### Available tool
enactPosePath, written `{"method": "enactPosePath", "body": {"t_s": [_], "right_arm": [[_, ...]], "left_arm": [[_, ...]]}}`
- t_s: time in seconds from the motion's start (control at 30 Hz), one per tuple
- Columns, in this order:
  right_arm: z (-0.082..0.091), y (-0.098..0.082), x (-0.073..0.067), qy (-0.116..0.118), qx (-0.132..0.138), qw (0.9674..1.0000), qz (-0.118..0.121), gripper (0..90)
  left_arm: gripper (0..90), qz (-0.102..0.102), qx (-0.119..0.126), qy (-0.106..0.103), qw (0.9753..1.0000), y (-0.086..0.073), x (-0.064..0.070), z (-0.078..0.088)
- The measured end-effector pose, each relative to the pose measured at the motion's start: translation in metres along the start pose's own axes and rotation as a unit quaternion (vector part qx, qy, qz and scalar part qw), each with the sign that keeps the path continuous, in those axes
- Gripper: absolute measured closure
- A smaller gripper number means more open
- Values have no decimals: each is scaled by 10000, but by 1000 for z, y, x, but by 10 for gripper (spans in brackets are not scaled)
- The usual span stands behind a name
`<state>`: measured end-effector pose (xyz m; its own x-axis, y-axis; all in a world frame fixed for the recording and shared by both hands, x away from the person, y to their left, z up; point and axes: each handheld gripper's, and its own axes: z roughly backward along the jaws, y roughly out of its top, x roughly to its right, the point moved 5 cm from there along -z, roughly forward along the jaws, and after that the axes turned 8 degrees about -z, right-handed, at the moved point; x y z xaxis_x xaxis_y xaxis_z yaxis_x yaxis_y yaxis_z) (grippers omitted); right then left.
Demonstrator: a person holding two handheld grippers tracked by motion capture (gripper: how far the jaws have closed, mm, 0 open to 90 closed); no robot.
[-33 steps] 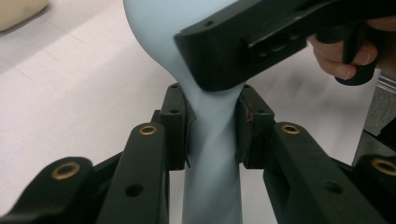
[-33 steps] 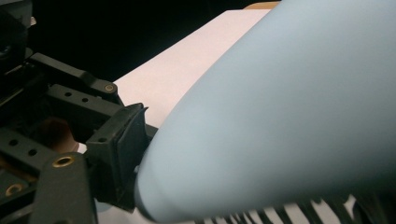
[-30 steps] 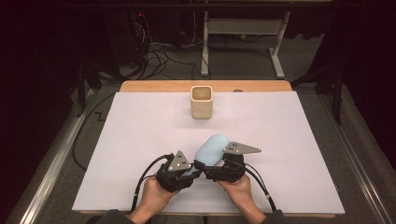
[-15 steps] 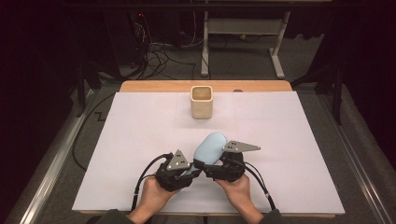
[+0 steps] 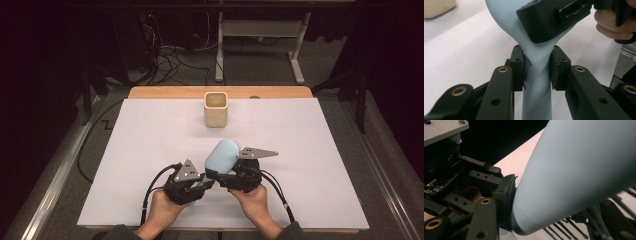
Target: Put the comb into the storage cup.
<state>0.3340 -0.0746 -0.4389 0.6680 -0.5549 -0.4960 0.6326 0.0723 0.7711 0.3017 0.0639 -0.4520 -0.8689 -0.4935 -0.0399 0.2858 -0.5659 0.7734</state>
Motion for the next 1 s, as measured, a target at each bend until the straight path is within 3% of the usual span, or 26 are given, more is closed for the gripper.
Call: {"method": "enactPosePath", "body": {"t_s": [0.37,0.57,0.73,1.0], "right_arm": [[3,2,2,11,-71,10000,42,547],[7,5,4,-19,-95,9999,78,554],[11,8,4,-35,-73,9999,100,555],[18,13,5,-15,-81,9999,125,557]], "left_arm": [[545,-63,56,-1,10000,0,0,1],[435,29,327,46,9994,0,-4,6],[400,-16,427,127,9990,-2,-7,11],[365,185,647,232,9975,-10,-19,27]]}}
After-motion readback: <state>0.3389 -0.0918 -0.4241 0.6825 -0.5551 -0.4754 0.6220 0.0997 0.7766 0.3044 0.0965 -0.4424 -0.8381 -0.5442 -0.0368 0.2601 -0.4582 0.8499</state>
